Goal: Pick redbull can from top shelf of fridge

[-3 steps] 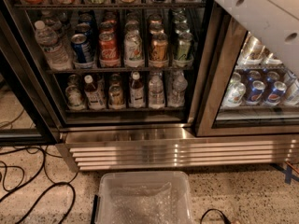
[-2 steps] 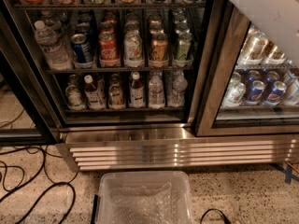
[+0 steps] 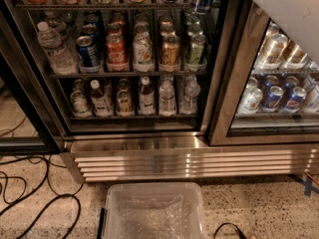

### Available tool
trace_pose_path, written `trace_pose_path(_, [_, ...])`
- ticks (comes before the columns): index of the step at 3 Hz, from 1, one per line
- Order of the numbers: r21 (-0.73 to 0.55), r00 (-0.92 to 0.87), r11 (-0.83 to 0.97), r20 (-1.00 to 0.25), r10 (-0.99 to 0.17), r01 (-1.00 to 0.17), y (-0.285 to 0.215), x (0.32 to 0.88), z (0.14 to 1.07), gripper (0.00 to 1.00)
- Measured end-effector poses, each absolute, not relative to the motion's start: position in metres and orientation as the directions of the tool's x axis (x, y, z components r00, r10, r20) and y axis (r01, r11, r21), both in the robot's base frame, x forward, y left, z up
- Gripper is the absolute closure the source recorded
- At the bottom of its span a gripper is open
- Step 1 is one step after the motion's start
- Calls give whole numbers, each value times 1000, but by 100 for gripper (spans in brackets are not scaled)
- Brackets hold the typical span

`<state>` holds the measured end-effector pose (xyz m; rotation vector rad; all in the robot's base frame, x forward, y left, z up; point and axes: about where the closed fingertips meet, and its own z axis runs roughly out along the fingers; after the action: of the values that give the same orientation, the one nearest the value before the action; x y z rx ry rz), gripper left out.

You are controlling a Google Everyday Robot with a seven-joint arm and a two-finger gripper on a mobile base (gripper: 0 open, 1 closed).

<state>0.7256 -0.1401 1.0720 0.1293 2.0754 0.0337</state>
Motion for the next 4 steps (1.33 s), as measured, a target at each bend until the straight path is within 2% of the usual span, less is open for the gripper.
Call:
trace_pose_path(1, [91, -500, 993, -858, 116, 74, -139, 716, 1069, 100])
trace_pose_path(2, [132, -573, 987, -804, 159, 89, -131, 682, 1055, 100])
trace_pose_path(4, [207, -733, 972, -643, 222, 113, -98, 613, 1018, 100])
